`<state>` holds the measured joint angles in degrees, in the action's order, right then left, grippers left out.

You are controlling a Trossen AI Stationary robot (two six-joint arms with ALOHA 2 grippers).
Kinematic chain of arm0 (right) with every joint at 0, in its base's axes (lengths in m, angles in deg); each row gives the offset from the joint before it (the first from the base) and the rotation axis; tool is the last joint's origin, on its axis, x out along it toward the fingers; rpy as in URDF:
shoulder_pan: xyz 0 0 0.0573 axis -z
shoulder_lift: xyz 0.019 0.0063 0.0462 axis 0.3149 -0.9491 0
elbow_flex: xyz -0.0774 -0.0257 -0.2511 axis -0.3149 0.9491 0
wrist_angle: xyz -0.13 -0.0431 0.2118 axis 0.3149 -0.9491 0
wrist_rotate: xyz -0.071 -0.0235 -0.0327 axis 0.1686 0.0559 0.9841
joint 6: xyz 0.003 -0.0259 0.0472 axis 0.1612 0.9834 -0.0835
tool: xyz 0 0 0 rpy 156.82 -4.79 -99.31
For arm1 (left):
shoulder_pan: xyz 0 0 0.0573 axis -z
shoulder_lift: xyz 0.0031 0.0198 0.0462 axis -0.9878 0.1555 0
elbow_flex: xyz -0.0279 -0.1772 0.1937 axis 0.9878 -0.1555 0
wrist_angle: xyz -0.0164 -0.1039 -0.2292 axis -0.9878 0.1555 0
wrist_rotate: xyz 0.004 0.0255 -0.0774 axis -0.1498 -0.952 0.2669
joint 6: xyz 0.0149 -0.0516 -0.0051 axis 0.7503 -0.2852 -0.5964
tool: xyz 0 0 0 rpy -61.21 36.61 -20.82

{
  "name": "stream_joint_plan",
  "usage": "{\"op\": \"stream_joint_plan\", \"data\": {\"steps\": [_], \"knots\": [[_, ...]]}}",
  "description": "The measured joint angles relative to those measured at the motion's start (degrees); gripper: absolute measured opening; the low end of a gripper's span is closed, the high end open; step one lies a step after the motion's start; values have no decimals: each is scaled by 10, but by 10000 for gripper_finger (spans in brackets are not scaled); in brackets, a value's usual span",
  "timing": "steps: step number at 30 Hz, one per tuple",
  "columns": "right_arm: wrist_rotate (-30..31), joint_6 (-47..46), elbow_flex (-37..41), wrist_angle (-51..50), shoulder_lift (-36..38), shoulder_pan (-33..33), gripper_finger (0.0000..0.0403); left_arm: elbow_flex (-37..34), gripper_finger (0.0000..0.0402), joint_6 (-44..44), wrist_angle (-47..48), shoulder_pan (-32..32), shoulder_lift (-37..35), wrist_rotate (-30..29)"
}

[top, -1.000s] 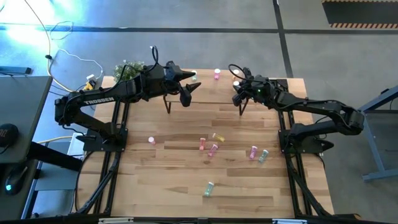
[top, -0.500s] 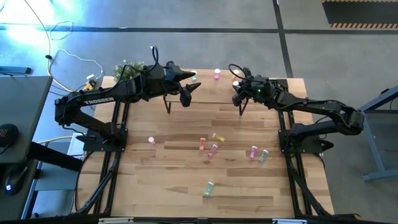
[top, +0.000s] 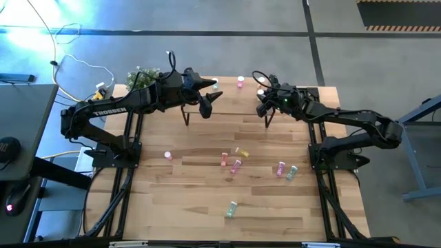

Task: Pick and place medicine bottles onto shelf by color
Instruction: Put the bottom left yellow pill bottle on the shelf aligned with the other yellow pill bottle

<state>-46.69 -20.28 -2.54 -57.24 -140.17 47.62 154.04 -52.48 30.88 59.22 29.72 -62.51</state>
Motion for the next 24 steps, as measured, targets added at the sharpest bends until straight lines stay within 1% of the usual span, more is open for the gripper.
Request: {"op": "stream_joint_plan", "data": {"steps": [3, 10, 13, 20, 24], "knots": [[10, 0, 0, -1, 1, 0, 101, 0, 236, 0, 0, 0, 0, 0], [11, 0, -13, -24, 0, 0, 101, 0, 236, 0, 0, 0, 0, 0], [12, -14, -16, -36, 0, 0, 102, 0, 236, 0, 0, 0, 0, 0], [11, -26, -15, -46, 0, 0, 137, 0, 236, 0, 0, 0, 0, 0], [11, -28, -15, -46, 0, 0, 144, 0, 236, 0, 0, 0, 0, 0]]}}
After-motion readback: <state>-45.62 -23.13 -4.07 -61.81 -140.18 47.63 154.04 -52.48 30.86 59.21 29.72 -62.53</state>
